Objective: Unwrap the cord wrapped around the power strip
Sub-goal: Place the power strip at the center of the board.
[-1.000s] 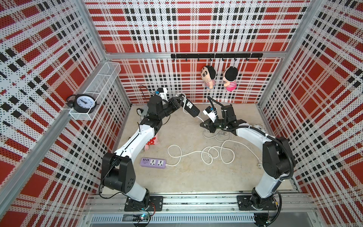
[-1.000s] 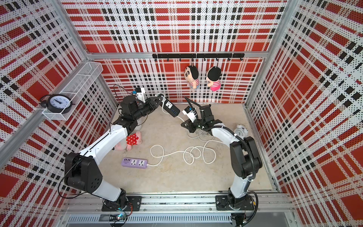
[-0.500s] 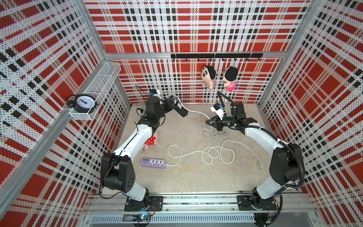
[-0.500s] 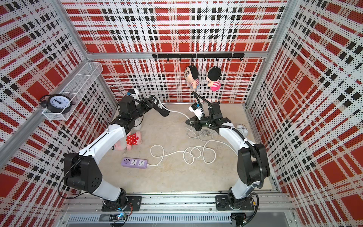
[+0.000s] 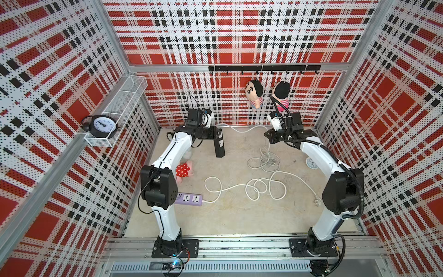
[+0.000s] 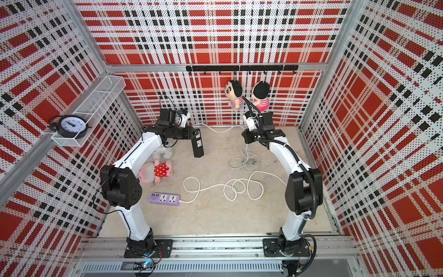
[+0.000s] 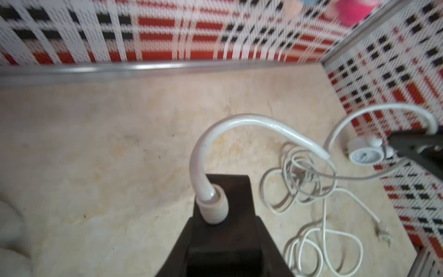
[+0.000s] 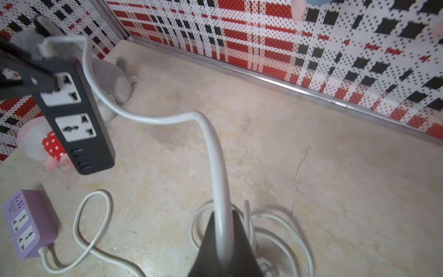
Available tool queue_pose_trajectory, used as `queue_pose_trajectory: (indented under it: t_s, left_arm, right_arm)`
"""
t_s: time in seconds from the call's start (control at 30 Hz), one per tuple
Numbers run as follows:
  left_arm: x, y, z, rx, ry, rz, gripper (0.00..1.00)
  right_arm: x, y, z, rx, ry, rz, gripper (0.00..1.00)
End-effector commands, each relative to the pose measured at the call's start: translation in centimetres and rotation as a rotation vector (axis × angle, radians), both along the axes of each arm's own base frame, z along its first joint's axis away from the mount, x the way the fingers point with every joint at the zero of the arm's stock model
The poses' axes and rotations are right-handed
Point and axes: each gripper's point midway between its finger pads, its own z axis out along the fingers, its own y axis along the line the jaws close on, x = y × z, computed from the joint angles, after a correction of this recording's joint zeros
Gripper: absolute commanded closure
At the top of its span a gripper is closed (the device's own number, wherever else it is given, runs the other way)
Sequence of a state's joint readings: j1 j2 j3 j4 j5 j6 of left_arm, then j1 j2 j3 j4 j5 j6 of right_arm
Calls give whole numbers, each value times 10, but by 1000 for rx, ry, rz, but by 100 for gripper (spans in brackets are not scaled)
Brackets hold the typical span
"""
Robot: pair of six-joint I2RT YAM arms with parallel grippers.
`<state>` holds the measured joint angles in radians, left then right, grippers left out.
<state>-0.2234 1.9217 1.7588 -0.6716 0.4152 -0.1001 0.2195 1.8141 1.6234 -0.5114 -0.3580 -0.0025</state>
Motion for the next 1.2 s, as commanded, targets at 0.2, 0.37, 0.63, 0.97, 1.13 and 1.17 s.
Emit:
queue_pose_trajectory:
  t_s: [0.2, 0.37, 0.63, 0.97, 1.13, 1.17]
  left_arm:
    - [-29, -4, -91, 129, 227, -167, 100]
    - [-26, 5, -111, 192, 275, -187, 100]
    - [-20, 19, -130, 217, 336, -225, 71]
    - [-8, 29, -154, 249, 331, -225, 47]
    - [6, 33, -135, 276, 251, -199, 29]
    - [10, 33, -127, 274, 226, -191, 26]
  right_arm:
    - [-11, -1, -36, -72, 138, -36, 100]
    - [-14, -1, -41, -81, 153, -26, 100]
    - [-20, 3, -45, -65, 170, -8, 100]
    - [-30, 18, -37, -33, 179, 28, 100]
    - [-31, 20, -39, -43, 189, 20, 100]
    - [-31, 19, -39, -41, 191, 14, 100]
